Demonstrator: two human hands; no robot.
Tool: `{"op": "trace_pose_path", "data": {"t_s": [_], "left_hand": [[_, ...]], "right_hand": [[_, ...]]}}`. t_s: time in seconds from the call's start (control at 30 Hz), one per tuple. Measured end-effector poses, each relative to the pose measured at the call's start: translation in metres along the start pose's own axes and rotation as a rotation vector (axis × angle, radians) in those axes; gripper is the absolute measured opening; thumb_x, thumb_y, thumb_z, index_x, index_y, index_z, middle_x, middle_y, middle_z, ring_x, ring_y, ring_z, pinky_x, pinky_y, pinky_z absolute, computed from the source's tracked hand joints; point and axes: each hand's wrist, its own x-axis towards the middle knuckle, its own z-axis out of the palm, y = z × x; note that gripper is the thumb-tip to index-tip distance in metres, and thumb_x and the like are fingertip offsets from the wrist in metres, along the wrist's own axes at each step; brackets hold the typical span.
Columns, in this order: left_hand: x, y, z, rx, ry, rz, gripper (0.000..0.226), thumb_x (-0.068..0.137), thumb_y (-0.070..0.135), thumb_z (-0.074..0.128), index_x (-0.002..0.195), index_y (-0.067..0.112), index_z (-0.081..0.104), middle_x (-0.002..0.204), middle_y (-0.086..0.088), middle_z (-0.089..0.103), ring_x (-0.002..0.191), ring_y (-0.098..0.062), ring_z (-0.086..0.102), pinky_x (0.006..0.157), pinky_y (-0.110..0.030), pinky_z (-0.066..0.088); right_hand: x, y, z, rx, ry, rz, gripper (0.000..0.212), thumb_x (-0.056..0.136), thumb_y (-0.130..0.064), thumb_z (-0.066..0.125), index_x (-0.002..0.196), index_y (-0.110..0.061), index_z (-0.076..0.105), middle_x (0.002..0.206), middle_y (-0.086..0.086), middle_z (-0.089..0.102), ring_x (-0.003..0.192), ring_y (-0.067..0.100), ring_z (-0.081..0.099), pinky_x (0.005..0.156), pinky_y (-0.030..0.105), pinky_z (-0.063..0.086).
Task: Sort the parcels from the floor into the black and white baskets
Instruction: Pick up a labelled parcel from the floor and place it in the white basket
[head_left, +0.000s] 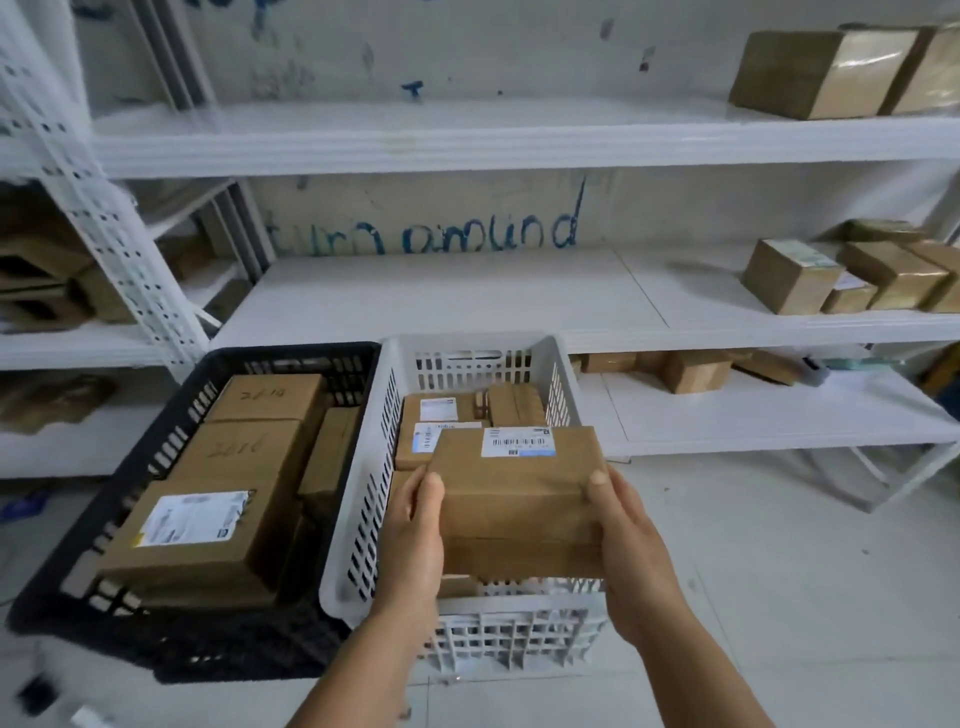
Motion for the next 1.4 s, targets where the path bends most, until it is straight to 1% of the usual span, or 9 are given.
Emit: {"op": "trace_pose_path", "data": {"t_s": [0.13,0.33,0.5,0.63,0.8,0.93,1.0,1.17,1.4], "left_hand": [[0.033,-0.002,0.0,0.059,0.039,-0.035,0.043,0.098,0.046,0.039,0.138,0.032,0.045,0.141,0.008,0.047,0.126,-0.013,0.045,0.109,-0.04,0.036],[0.102,0.004,0.013,0.228,0.062,-0.037,0.048,0.1,0.038,0.038,0.147,0.027,0.032,0.149,0.0,0.038,0.133,-0.021,0.041,0.105,-0.036,0.034],[0.182,0.0,0.022,0.436,-0.018,0.057,0.049,0.1,0.032,0.041,0.147,0.029,0.03,0.151,-0.002,0.029,0.136,-0.022,0.035,0.11,-0.042,0.035],[0.233,-0.002,0.03,0.722,-0.087,0.132,0.051,0.099,0.032,0.042,0.148,0.024,0.03,0.154,-0.007,0.014,0.14,-0.023,0.022,0.113,-0.033,0.024],[0.275,-0.015,0.033,1.008,-0.196,0.155,0.058,0.099,0.032,0.043,0.151,0.026,0.019,0.158,-0.01,-0.003,0.146,-0.028,0.004,0.118,-0.036,0.012],[0.296,-0.025,0.03,1.183,-0.212,0.191,0.068,0.098,0.014,0.041,0.153,0.02,0.001,0.159,-0.008,-0.016,0.146,-0.026,-0.016,0.118,-0.042,0.0],[0.303,-0.025,0.03,1.263,-0.208,0.235,0.078,0.093,-0.001,0.041,0.151,0.011,-0.009,0.158,-0.009,-0.02,0.144,-0.026,-0.023,0.116,-0.04,-0.01],[0.318,-0.026,0.031,1.294,-0.267,0.251,0.086,0.087,-0.01,0.042,0.15,0.006,-0.014,0.158,-0.01,-0.022,0.144,-0.024,-0.024,0.114,-0.038,-0.014],[0.324,-0.03,0.037,1.299,-0.278,0.232,0.072,0.099,0.013,0.039,0.15,0.005,-0.011,0.158,-0.011,-0.02,0.144,-0.025,-0.023,0.114,-0.039,-0.015]], "right_hand": [[0.042,0.006,0.022,-0.165,-0.008,0.017,0.041,0.096,-0.05,0.039,0.136,-0.044,0.046,0.134,0.0,0.046,0.12,0.02,0.048,0.097,0.042,0.045],[0.113,0.007,0.061,-0.236,-0.038,0.077,0.032,0.096,-0.038,0.045,0.128,-0.043,0.045,0.119,-0.001,0.055,0.108,0.023,0.056,0.089,0.049,0.054],[0.176,0.004,0.096,-0.234,0.005,0.13,0.03,0.097,-0.021,0.05,0.12,-0.039,0.041,0.11,-0.002,0.055,0.095,0.017,0.056,0.069,0.028,0.049],[0.225,0.016,0.126,-0.248,0.068,0.19,0.054,0.095,-0.026,0.053,0.146,-0.03,0.035,0.13,0.005,0.054,0.11,0.024,0.056,0.092,0.042,0.051],[0.261,0.034,0.148,-0.23,0.108,0.255,0.051,0.098,-0.019,0.05,0.146,-0.025,0.036,0.118,0.0,0.053,0.1,0.019,0.054,0.073,0.029,0.048],[0.279,0.049,0.168,-0.196,0.112,0.271,0.051,0.097,-0.016,0.051,0.145,-0.026,0.037,0.127,0.003,0.057,0.109,0.023,0.059,0.092,0.042,0.053],[0.285,0.051,0.181,-0.218,0.087,0.26,0.05,0.097,-0.016,0.05,0.144,-0.025,0.037,0.125,0.001,0.057,0.109,0.021,0.058,0.093,0.038,0.05],[0.305,0.054,0.194,-0.24,0.096,0.288,0.055,0.098,-0.021,0.046,0.15,-0.025,0.029,0.137,0.004,0.052,0.116,0.024,0.055,0.102,0.04,0.046],[0.306,0.047,0.189,-0.303,0.072,0.294,0.055,0.1,-0.025,0.044,0.151,-0.02,0.024,0.131,0.003,0.05,0.112,0.021,0.052,0.089,0.03,0.042]]}}
